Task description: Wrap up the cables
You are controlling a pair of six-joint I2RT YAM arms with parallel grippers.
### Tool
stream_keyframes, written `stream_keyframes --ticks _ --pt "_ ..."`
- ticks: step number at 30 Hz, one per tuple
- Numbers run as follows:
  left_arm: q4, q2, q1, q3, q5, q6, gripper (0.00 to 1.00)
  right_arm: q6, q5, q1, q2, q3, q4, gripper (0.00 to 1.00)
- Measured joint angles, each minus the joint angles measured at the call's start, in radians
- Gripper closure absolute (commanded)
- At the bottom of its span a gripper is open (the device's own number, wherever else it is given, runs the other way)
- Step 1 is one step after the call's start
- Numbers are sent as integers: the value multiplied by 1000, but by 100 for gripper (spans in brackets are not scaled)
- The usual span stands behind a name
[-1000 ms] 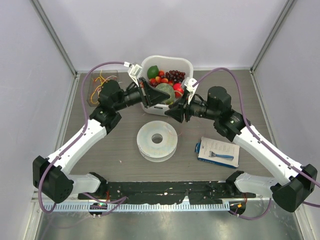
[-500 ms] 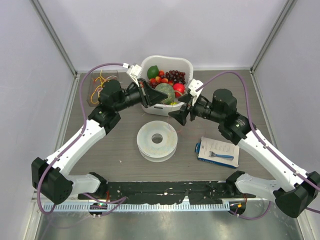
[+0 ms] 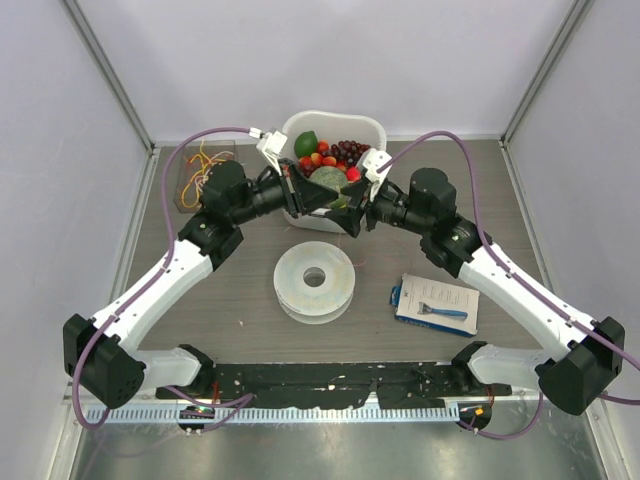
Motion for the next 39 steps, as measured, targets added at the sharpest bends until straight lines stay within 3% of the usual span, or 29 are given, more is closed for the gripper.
stream_keyframes --ticks 5,10,13,18,21,23,27,31,39 --pt "-3 0 0 0 -21 0 100 -8 -8 5 7 0 31 69" --pt "-6 0 0 0 -36 0 100 -19 -18 5 10 0 44 84" --pt "-6 0 0 0 -48 0 100 -21 -20 5 10 0 50 98" --pt "-7 0 2 0 -52 -5 100 -25 -21 5 5 -5 50 99" --pt "-13 0 10 0 -47 -11 56 -25 -26 5 -3 -13 50 99" --pt "-14 0 27 0 -44 -28 42 -25 -34 5 -8 -15 45 99" --pt "-41 -3 99 0 -23 -45 33 -21 -47 -1 -29 -29 30 99" --pt "-167 -56 198 -49 13 -17 28 -5 -64 -34 -42 -34 -14 99" --pt "-320 -149 427 -384 113 0 17 22 -72 -80 -50 -48 -112 99"
